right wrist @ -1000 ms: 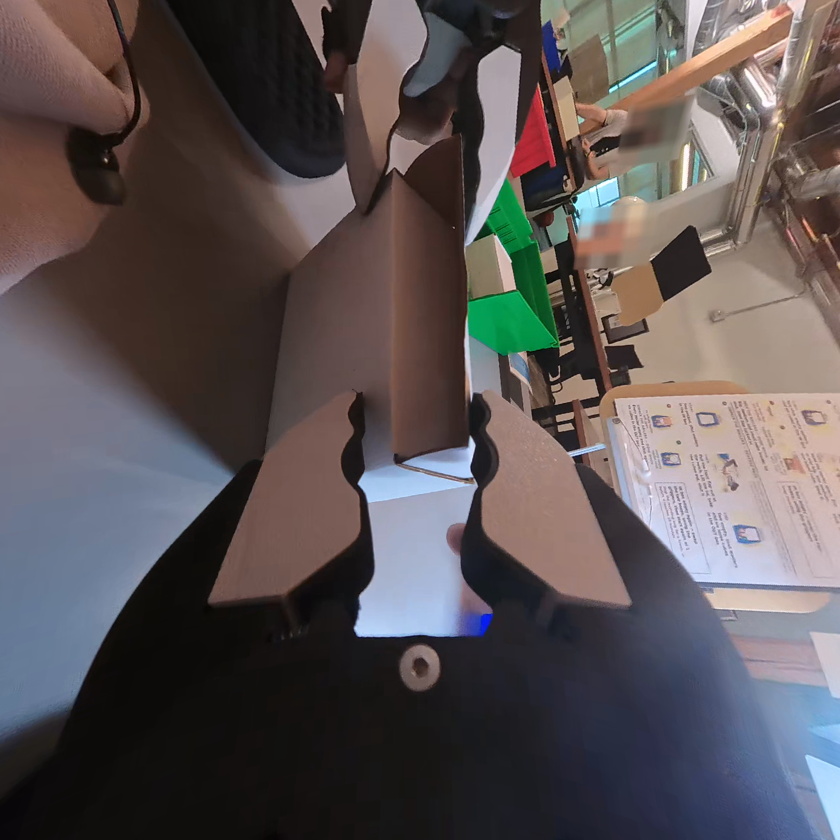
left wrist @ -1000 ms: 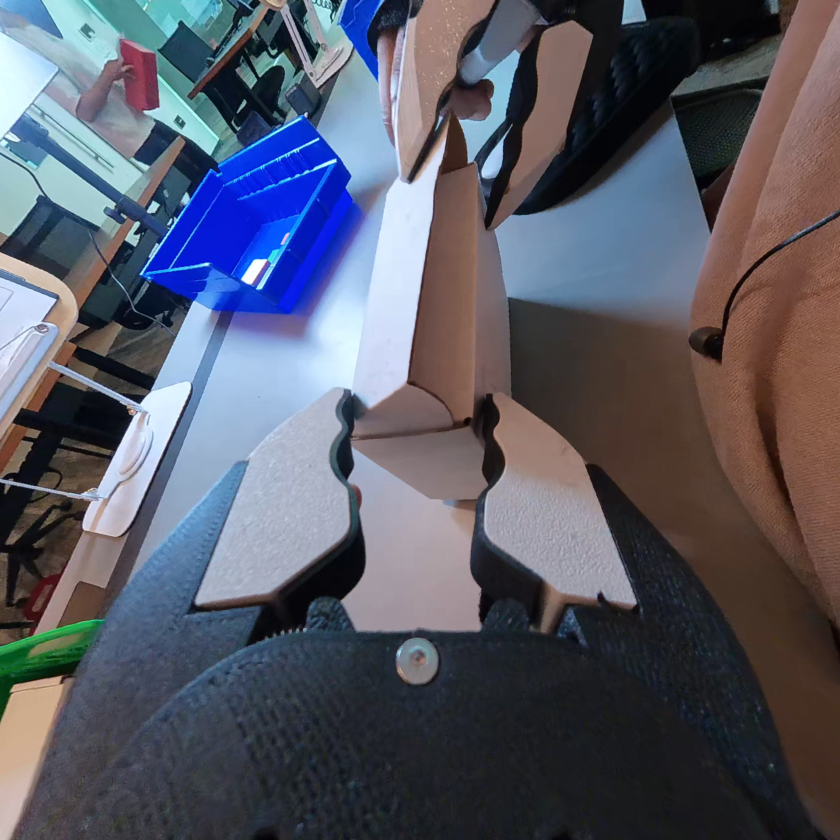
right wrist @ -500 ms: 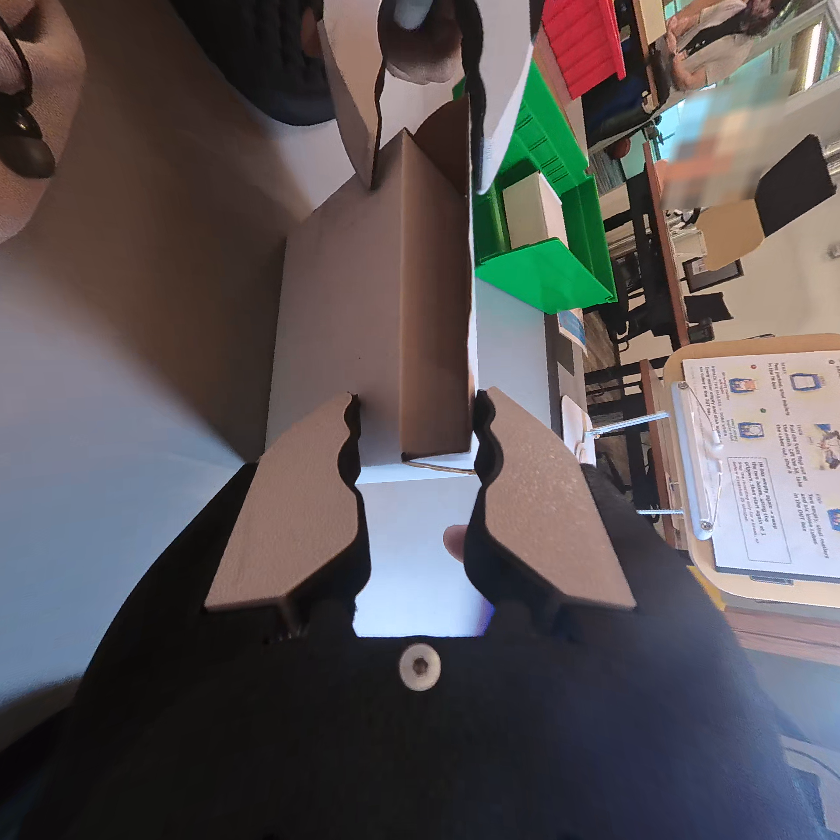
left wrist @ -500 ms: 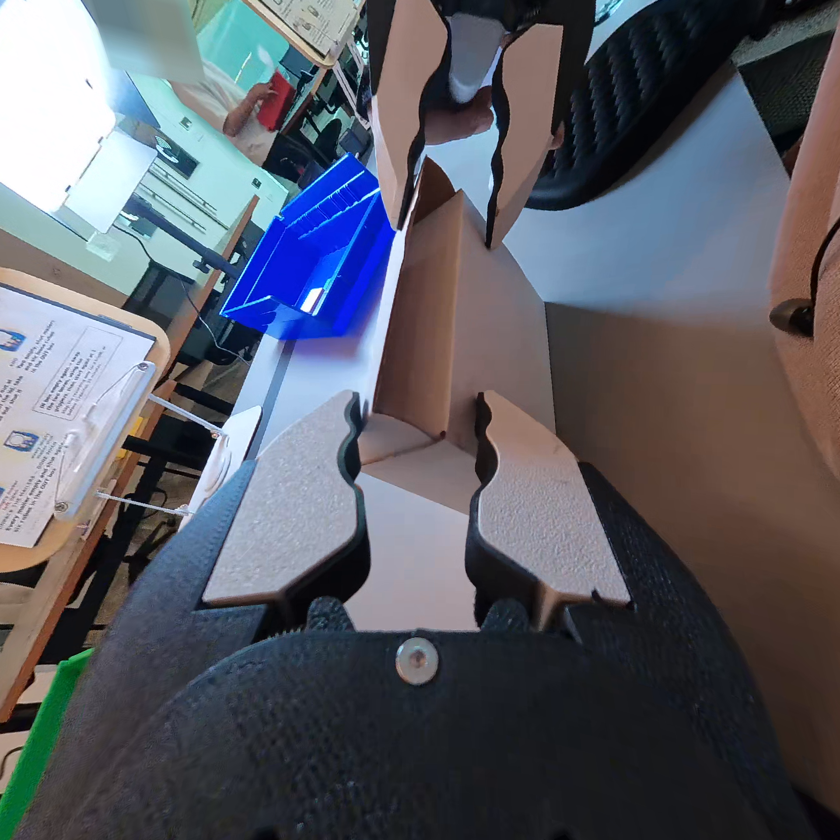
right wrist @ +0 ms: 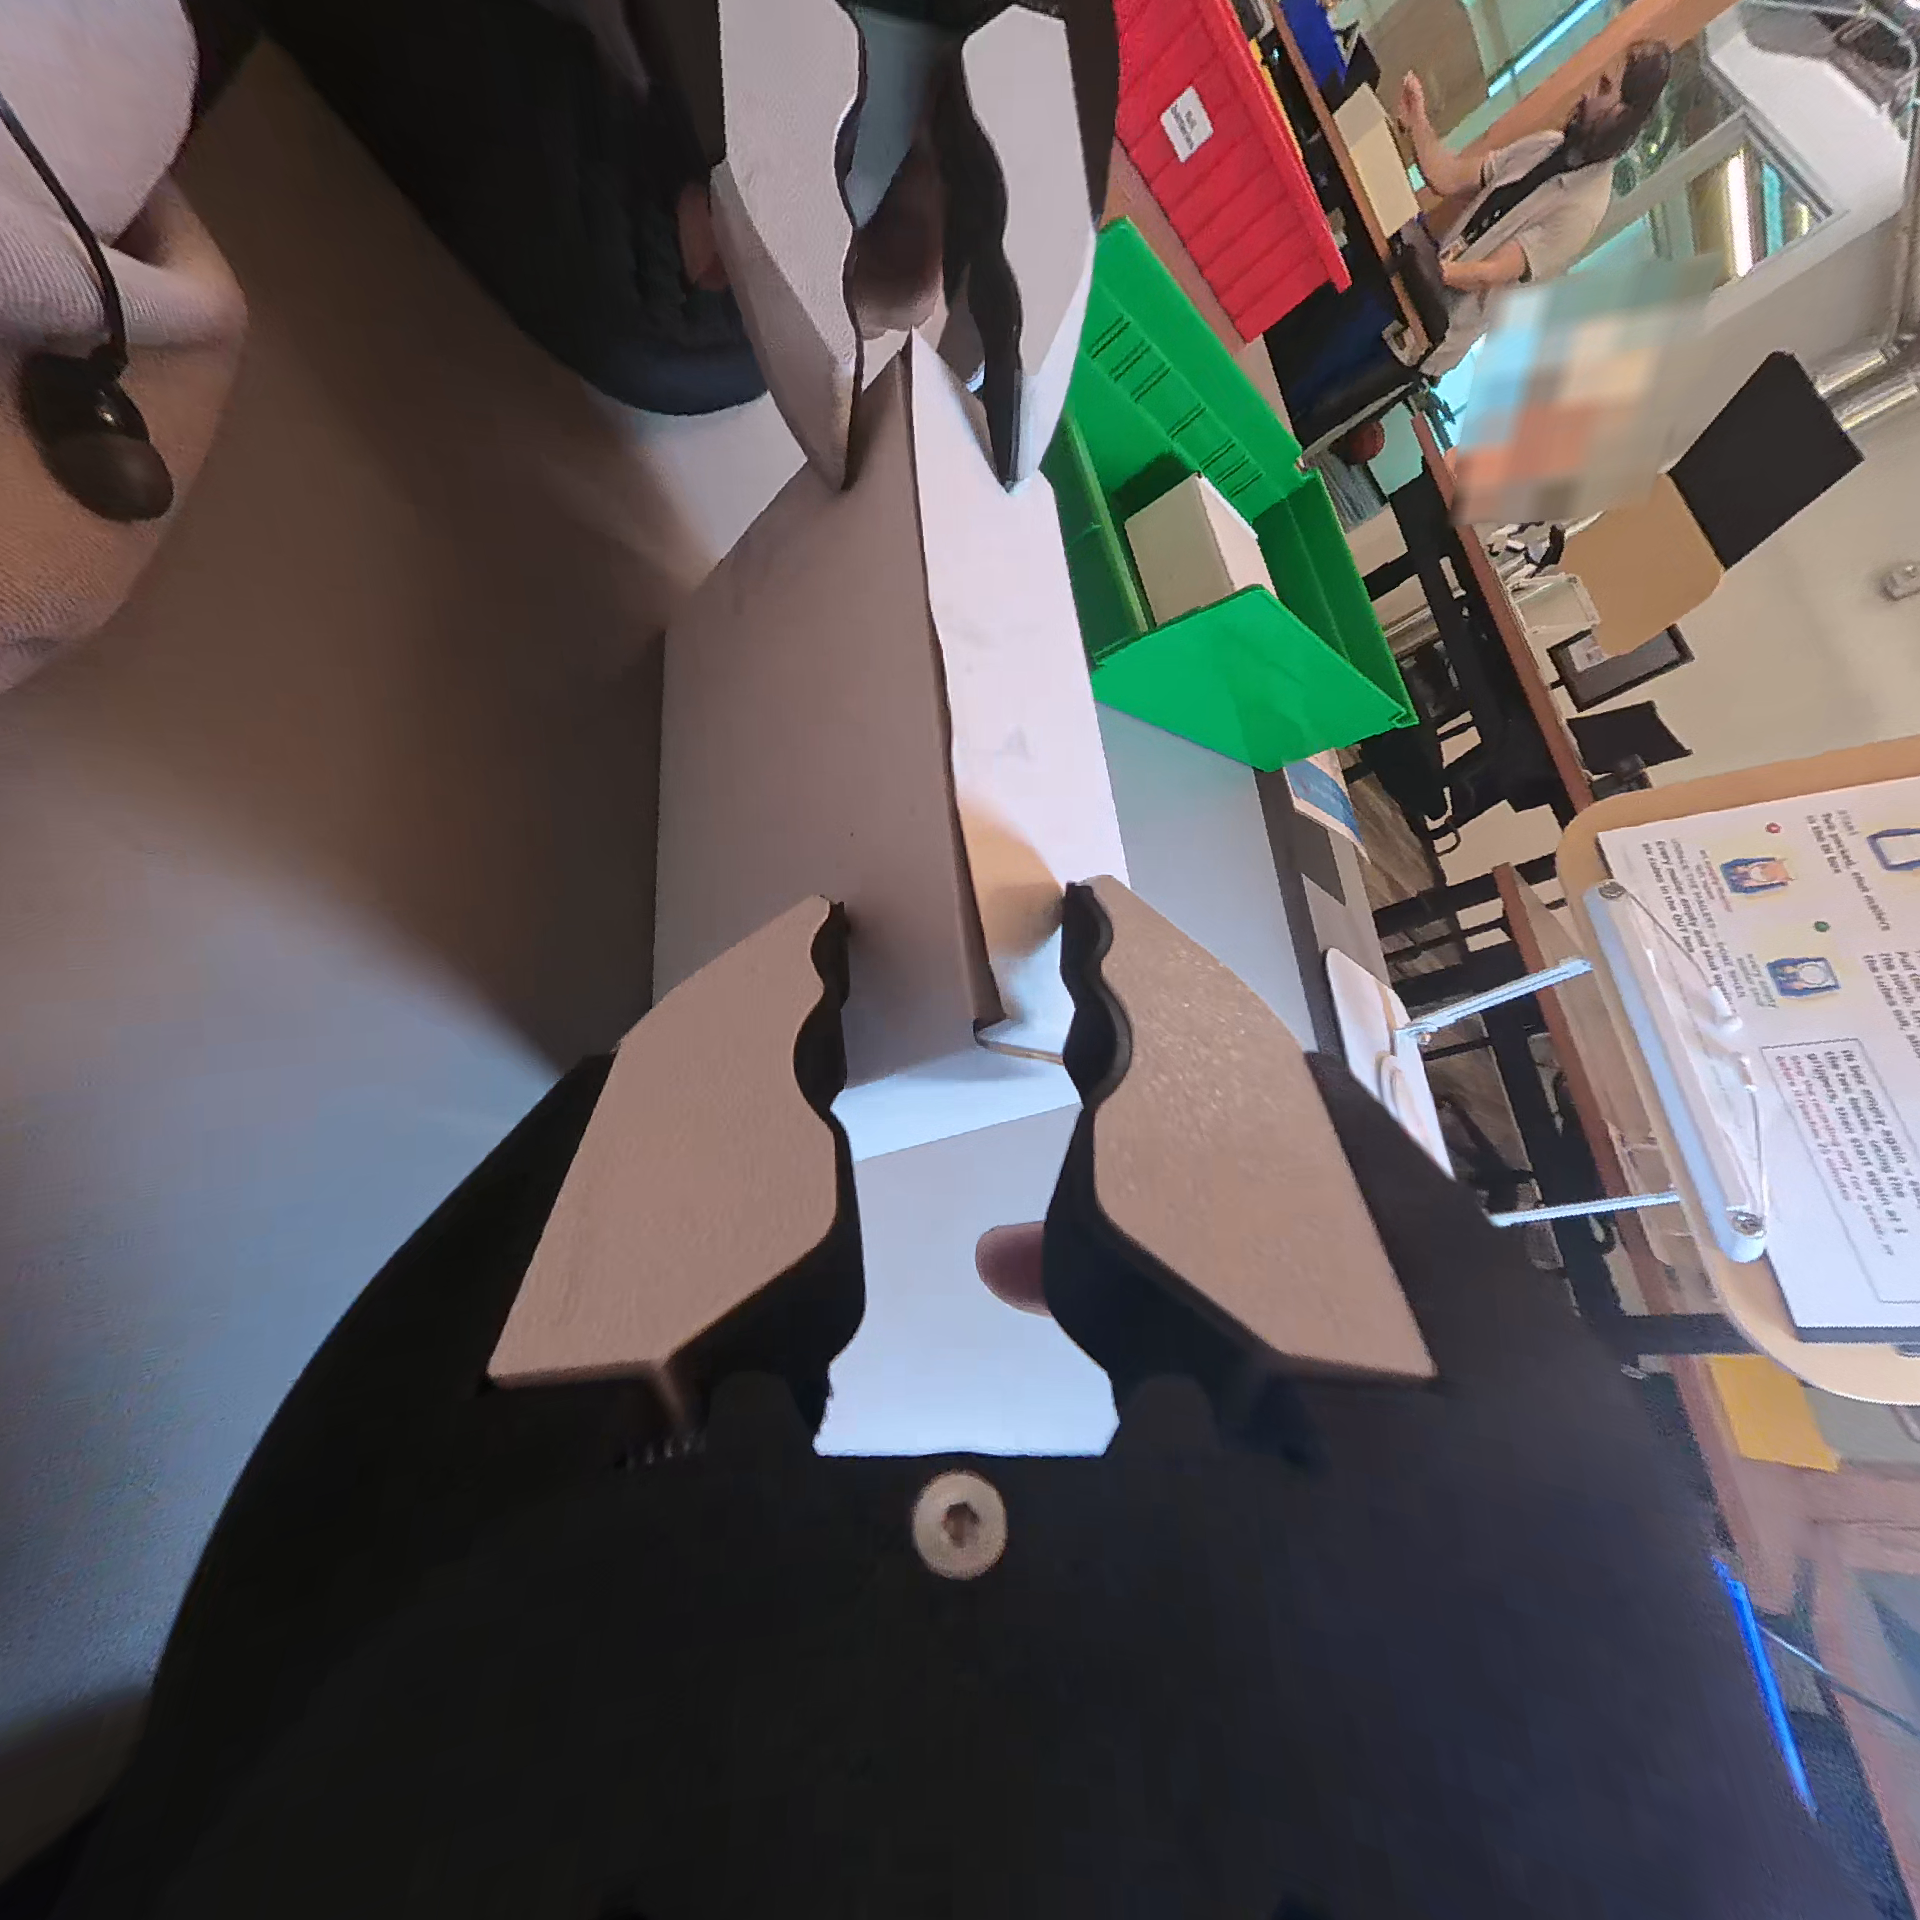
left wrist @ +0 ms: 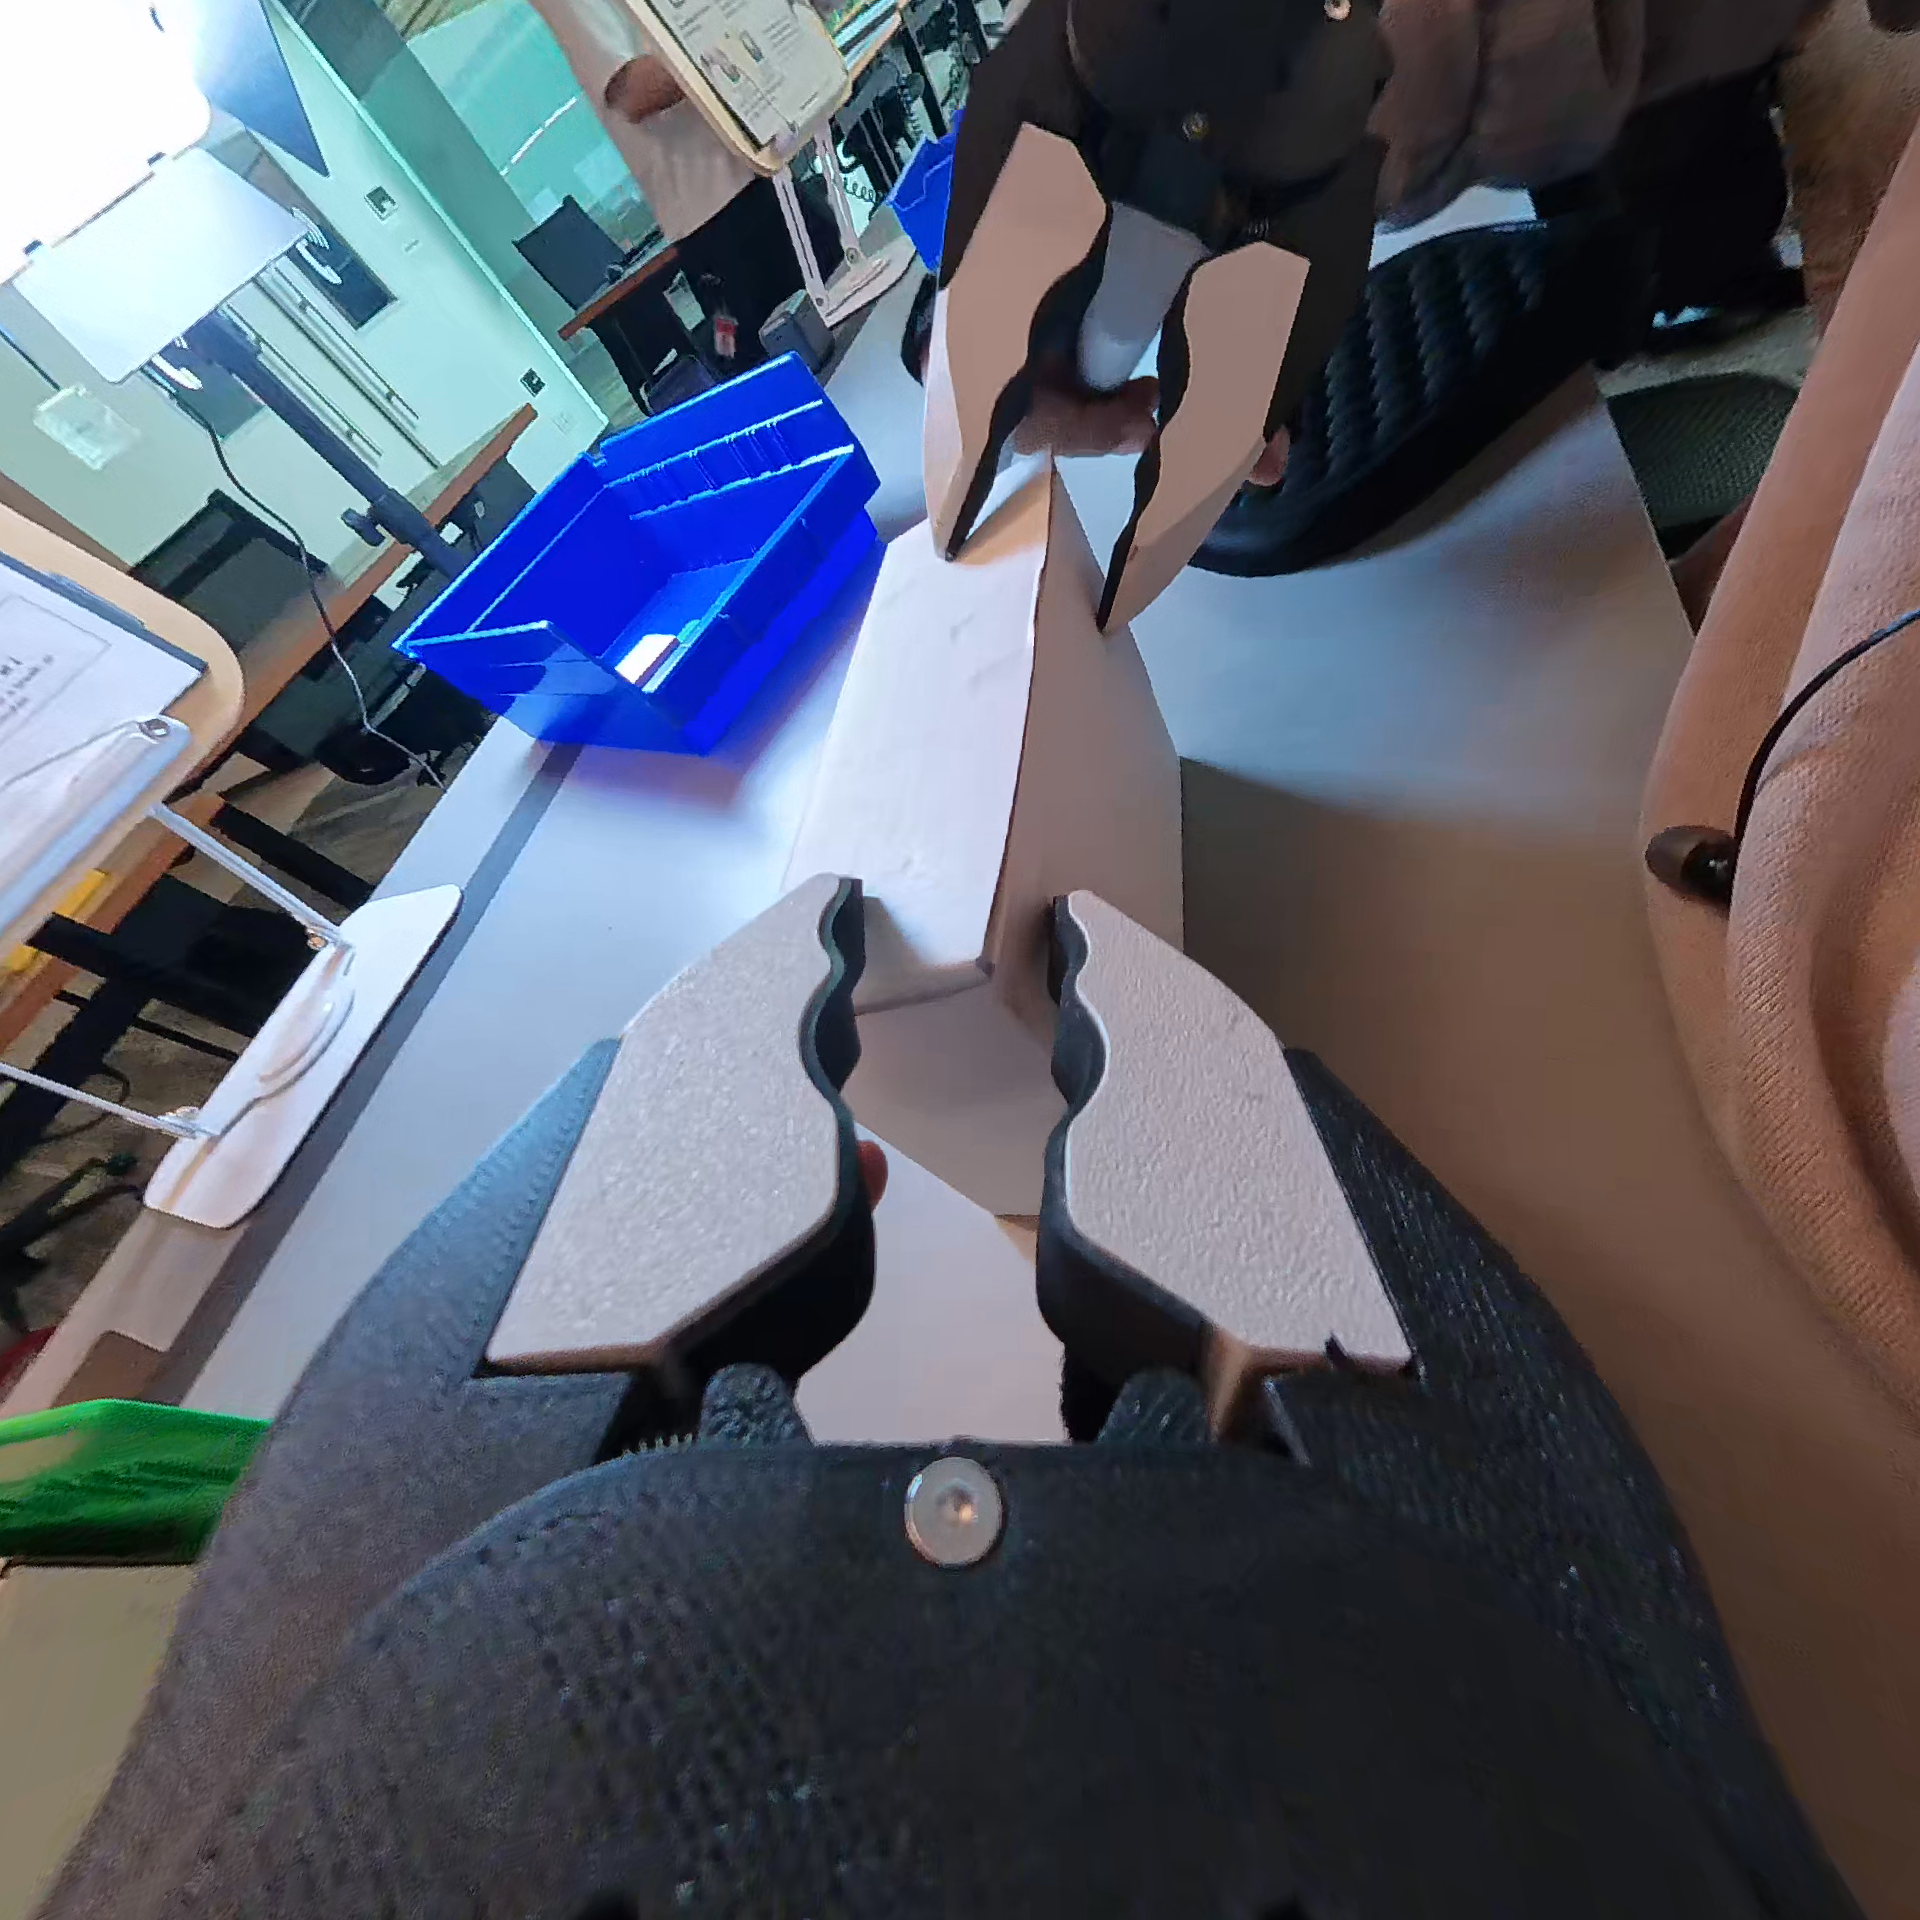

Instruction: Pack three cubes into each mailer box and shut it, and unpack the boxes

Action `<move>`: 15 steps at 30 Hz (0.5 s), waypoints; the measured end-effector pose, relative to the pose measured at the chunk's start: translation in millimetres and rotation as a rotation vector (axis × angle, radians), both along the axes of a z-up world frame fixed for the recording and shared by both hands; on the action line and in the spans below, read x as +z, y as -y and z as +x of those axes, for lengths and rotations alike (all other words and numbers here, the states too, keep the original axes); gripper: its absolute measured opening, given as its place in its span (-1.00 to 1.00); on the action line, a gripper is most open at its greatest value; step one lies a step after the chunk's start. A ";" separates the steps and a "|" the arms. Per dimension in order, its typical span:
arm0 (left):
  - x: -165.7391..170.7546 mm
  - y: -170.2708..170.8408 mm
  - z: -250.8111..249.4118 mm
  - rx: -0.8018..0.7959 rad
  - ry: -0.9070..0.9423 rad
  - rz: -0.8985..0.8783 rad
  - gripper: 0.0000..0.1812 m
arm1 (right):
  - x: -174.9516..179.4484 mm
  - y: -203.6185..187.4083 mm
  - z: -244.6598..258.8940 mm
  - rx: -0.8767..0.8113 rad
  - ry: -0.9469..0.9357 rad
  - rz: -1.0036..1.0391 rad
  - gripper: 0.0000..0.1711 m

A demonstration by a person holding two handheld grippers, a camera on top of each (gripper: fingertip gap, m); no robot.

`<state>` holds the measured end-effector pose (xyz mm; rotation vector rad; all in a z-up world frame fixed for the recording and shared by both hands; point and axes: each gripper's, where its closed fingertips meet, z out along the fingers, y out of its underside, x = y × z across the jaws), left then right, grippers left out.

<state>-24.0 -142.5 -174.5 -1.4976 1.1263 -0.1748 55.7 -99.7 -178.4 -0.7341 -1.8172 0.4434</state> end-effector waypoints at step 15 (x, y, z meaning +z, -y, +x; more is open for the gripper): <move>7.8 0.3 -2.9 -0.029 0.171 -0.030 -0.63 | 14.0 -3.2 7.7 -0.047 -0.100 -0.342 -0.47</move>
